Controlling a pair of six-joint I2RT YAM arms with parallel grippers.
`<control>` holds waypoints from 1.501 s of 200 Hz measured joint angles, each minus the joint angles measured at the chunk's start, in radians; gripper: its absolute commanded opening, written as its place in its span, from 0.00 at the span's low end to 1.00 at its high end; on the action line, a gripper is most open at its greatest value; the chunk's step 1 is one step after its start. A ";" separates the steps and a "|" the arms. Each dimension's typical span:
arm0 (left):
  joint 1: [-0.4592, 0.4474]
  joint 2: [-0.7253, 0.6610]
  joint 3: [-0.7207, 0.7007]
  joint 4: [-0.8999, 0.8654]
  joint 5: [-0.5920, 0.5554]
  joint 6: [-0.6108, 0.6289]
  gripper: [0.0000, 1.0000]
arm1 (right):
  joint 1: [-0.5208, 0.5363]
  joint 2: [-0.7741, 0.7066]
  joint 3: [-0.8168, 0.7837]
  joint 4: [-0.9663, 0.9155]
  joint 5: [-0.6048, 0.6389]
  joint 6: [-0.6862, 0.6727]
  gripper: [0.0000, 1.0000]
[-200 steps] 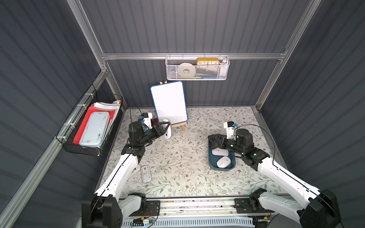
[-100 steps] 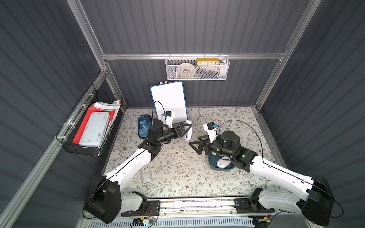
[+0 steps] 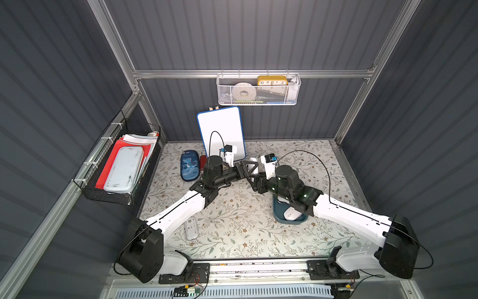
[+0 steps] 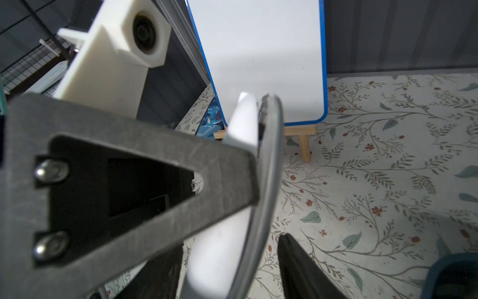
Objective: Put the mouse in the storage box
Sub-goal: Pick up the mouse from the center of the board, then place the mouse in the storage box.
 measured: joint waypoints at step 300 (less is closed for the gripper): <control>0.181 -0.349 -0.023 -0.792 -0.562 0.056 0.99 | -0.199 0.018 -0.190 -0.379 0.439 -0.834 0.12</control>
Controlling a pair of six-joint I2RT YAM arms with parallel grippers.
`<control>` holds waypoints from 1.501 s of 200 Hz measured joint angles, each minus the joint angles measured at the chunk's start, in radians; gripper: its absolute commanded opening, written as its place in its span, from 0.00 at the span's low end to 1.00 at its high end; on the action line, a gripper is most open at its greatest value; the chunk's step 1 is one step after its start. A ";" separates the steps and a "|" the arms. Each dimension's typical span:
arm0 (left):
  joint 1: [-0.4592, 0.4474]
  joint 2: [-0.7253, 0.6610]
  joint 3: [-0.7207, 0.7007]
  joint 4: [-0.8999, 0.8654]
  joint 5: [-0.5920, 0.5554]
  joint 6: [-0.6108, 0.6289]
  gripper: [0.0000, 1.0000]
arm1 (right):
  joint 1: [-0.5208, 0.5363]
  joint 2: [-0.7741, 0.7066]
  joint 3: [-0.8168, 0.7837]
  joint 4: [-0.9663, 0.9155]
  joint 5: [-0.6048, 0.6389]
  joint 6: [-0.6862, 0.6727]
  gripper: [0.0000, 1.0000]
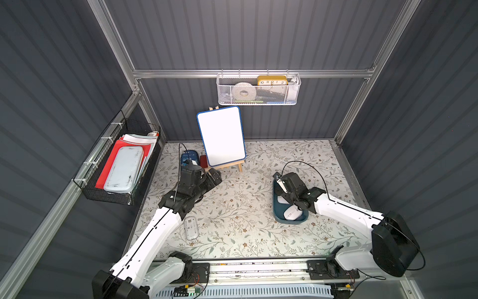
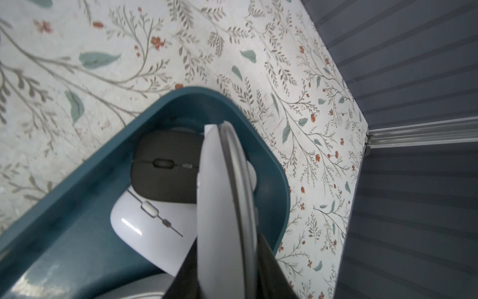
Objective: Put the mouse in the storage box
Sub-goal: Place the mouse in the storage box.
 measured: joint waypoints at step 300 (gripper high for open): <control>0.002 0.040 -0.058 -0.194 -0.199 -0.237 0.99 | 0.089 -0.262 0.031 -0.126 -0.134 0.023 0.86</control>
